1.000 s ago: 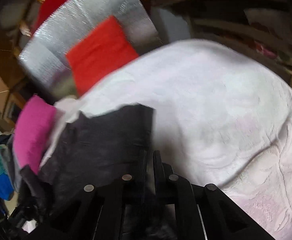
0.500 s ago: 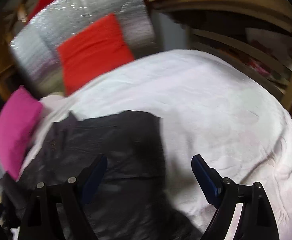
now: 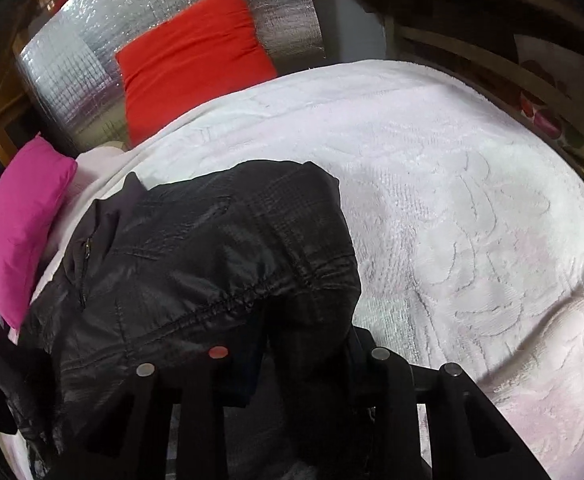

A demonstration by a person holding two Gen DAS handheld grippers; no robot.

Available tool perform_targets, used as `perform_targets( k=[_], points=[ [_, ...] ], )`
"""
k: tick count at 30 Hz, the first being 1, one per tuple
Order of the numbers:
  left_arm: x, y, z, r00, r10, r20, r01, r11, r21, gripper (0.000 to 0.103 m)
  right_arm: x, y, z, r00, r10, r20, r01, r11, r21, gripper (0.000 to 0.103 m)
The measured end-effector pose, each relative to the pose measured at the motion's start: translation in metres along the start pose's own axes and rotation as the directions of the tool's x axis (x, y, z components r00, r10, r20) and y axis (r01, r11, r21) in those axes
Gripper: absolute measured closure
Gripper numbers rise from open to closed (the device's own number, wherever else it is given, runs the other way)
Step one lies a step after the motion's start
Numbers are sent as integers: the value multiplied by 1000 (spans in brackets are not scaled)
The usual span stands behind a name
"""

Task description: Fold large clothes

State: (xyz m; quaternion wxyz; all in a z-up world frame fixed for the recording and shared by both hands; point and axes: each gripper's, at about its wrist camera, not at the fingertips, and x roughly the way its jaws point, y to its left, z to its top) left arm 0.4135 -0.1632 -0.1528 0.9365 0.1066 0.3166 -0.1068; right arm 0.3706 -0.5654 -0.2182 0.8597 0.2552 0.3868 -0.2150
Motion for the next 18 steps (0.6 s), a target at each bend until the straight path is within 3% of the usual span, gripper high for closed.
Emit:
perform_targets(
  k=[11,18],
  points=[
    [12,-26,-6,995,-16,-95,25,996,87,23,9,-7,0,1000,18,-15,-17,999,40,68],
    [20,-31,-9,994,-5,-112,16,995,94,23,13,-10,1,999,37,-12,-37,998,49,67]
  ],
)
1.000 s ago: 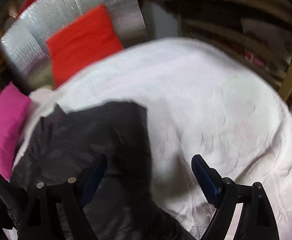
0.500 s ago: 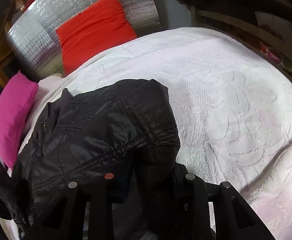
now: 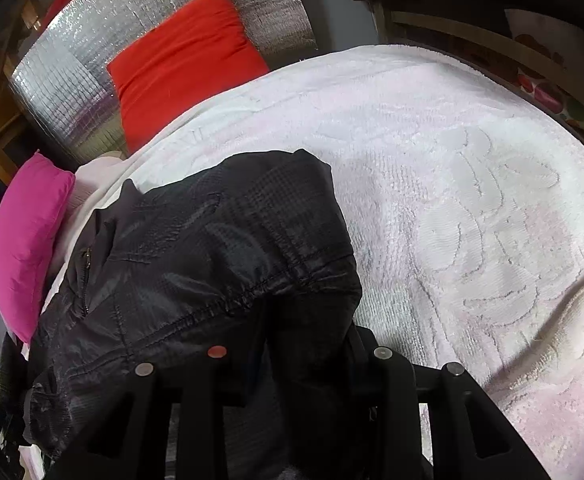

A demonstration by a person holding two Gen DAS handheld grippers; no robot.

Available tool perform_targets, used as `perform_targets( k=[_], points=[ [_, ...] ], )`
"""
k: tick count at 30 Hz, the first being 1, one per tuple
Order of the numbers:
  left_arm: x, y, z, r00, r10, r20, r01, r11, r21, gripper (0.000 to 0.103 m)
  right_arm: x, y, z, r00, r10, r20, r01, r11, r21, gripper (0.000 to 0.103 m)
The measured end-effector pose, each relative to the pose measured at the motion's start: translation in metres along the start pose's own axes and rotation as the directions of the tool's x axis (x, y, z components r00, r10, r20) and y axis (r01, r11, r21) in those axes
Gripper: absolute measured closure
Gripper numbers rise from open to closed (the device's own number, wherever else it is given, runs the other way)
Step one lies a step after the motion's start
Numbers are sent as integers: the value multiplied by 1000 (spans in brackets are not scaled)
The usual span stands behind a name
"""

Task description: Fold large clothes

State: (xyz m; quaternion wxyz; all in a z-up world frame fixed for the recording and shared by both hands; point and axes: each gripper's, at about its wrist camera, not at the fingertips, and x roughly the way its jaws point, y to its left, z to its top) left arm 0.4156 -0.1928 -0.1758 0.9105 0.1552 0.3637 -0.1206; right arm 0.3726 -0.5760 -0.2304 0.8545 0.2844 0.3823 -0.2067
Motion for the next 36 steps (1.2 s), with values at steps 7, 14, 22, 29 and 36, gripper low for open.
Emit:
perform_targets(
  k=[7,14,22,29,36],
  points=[
    [31,17,1,989,-85,-118,80,996,-46,21,0,-5,-1,1000,29,-1,-29,999,16,66],
    [45,45,2,956,-253,-145,232,962,-145,21,-2,-12,-1,998,68,-16,-68,997,34,66],
    [44,24,5,957,-264,-118,258,964,-68,80,-6,-12,-2,997,70,-16,-70,997,13,68],
    [49,10,17,984,-160,-78,162,987,9,93,-17,-14,-1,996,82,36,-83,996,13,76],
    [72,11,10,940,-235,-246,231,972,-48,14,-24,-31,-2,984,177,2,-177,981,82,30]
  ],
)
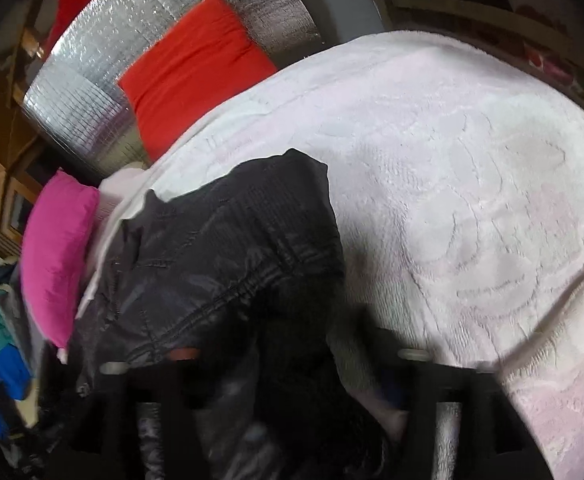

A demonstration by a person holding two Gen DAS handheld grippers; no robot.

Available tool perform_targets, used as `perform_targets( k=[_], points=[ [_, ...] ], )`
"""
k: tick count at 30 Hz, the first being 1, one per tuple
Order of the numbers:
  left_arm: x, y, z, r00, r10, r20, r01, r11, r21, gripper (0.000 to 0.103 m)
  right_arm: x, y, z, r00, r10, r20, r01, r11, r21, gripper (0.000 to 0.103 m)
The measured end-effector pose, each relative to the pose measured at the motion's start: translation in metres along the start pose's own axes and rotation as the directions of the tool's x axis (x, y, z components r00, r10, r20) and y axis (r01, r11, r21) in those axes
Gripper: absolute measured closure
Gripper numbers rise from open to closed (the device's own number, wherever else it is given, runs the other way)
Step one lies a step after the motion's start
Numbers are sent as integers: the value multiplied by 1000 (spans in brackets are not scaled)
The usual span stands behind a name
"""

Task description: Fold large clothes

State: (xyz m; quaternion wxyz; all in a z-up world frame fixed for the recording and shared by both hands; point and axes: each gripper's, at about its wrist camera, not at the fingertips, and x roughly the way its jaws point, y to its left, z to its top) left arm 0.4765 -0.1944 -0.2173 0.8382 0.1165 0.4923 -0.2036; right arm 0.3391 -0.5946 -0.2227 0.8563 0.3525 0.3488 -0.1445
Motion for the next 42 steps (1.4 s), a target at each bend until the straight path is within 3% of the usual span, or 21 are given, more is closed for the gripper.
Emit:
perform_targets(
  k=[3,4,5,7,8,11,15,17,20,22,23,24,25,26,28,31,34,36,39,40,42],
  points=[
    [0,-10,-3,1000,-5,14,5,999,46,14,-9,-2,-3,999,32,24,-33,999,0,30],
    [-2,-12,-3,999,-27,28,26,999,47,27,-8,-1,-4,999,45,16,-45,999,-7,30],
    [-4,-14,-3,999,-35,35,33,998,49,58,-5,1,-4,999,47,-2,-47,999,-20,34],
    [-5,-18,-2,998,6,61,-10,998,60,78,4,8,-6,999,14,-45,-17,997,-72,69],
    [-6,-17,-2,996,7,86,-12,998,61,86,5,13,-8,999,-33,-34,29,994,-104,73],
    [-15,-14,4,988,28,150,-34,999,37,92,-6,21,-8,998,-46,52,52,990,-128,82],
    [-35,-20,13,923,195,331,-227,972,61,102,-14,21,-6,991,-37,131,49,995,-90,83],
    [-31,-9,24,911,239,335,-252,968,-5,102,-1,18,-7,992,-84,93,91,993,-72,83],
    [-10,4,31,923,297,244,-298,954,-33,102,5,17,-10,991,-118,60,122,990,-64,77],
    [-15,7,33,938,272,217,-270,962,-41,102,-5,21,-11,991,-121,55,124,990,-60,50],
    [-27,7,34,939,242,245,-236,970,-55,102,-9,23,-12,992,-115,60,119,991,-58,26],
    [-43,7,35,935,220,277,-211,976,-61,101,-18,27,-14,990,-108,88,113,992,-61,22],
    [-53,8,34,933,206,294,-196,978,-63,86,-27,30,-16,987,-110,121,119,990,-71,22],
    [-70,11,33,930,183,320,-169,983,-72,47,-35,35,-17,981,-120,151,134,987,-90,22],
    [-95,25,28,909,200,366,-168,979,-117,4,-49,48,-23,974,-122,192,146,982,-119,22],
    [-118,57,14,894,244,376,-178,963,-202,4,-62,78,-41,978,-60,197,98,977,-188,22],
    [-133,124,-8,909,264,324,-136,920,-366,4,-71,104,-60,983,-19,182,64,967,-246,22],
    [-128,177,-26,930,287,228,-139,852,-504,4,-70,124,-74,987,11,160,33,962,-271,22],
    [-109,259,-73,963,255,85,-121,696,-707,5,-67,148,-87,991,47,129,-8,958,-286,22],
    [-105,272,-86,971,228,73,-99,660,-745,6,-67,156,-92,991,53,123,-14,955,-297,22],
    [-93,310,-116,986,144,86,-5,537,-844,12,-68,174,-103,992,58,113,-20,948,-317,22]
  ],
)
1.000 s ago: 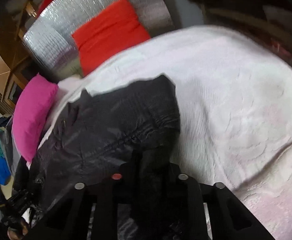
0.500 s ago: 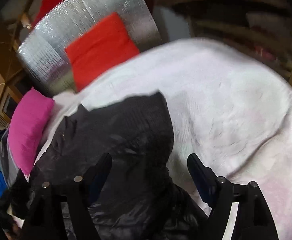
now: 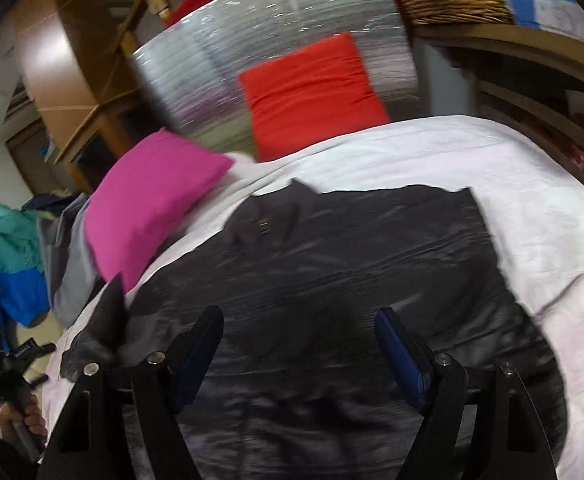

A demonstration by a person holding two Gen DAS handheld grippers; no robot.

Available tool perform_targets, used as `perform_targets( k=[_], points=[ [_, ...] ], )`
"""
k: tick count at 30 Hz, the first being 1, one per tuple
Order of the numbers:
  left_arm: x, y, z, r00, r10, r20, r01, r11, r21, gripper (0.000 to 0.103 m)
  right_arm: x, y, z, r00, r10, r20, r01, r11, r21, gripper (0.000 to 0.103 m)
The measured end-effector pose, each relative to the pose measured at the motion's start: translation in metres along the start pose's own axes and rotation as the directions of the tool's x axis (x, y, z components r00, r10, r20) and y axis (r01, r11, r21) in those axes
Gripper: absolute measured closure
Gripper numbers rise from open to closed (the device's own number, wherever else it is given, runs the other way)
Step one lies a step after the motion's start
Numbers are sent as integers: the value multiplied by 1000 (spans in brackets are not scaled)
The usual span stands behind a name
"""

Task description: Fold large clothes

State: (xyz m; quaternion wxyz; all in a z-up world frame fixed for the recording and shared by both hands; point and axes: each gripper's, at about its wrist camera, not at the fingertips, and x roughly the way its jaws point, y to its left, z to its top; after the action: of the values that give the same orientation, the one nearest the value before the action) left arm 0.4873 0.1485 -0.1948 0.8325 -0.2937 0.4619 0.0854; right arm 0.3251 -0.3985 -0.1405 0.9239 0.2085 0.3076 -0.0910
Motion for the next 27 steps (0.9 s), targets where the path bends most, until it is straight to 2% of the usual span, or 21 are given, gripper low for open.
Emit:
perform_targets(
  k=[1,2,6,8,10,12,14,15,17,19,21,24,27],
  points=[
    [5,14,1,1000,-28,-11,27,998,-57,25,0,10,-1,1000,13,-6,-13,1000,-4,22],
    [10,26,4,998,-55,-25,52,994,-97,33,1,17,-2,1000,22,-10,-23,1000,-5,22],
    [44,49,6,989,-108,-102,89,979,-181,35,-6,45,-4,999,34,-7,-34,999,-28,22],
    [43,46,7,992,-113,-52,102,978,-183,34,-9,57,-3,1000,24,-3,-24,998,-59,22],
    [50,35,9,983,-176,-50,167,974,-156,34,-16,63,-2,1000,13,-1,-13,997,-82,22],
    [64,35,13,981,-185,-59,173,971,-165,45,-22,66,-1,1000,10,2,-10,996,-84,22],
    [65,31,15,990,-142,-26,136,980,-147,71,-32,67,-1,1000,12,8,-11,997,-78,22],
    [65,32,18,990,-137,-33,130,980,-149,75,-35,66,-1,1000,10,10,-10,997,-77,22],
    [68,34,23,985,-170,-29,161,967,-196,92,-42,65,-2,1000,2,17,0,997,-76,22],
    [65,39,26,983,-184,-18,175,959,-221,93,-49,63,-2,1000,-11,25,13,997,-75,22],
    [50,33,28,983,-181,19,181,963,-201,94,-54,59,-1,999,-21,30,23,997,-68,22],
    [20,6,31,978,-189,92,198,974,-107,95,-61,51,1,999,-21,42,23,999,-38,22],
    [-14,-27,28,960,-228,164,229,973,15,95,-63,42,0,998,-20,54,20,1000,-12,22]
  ],
)
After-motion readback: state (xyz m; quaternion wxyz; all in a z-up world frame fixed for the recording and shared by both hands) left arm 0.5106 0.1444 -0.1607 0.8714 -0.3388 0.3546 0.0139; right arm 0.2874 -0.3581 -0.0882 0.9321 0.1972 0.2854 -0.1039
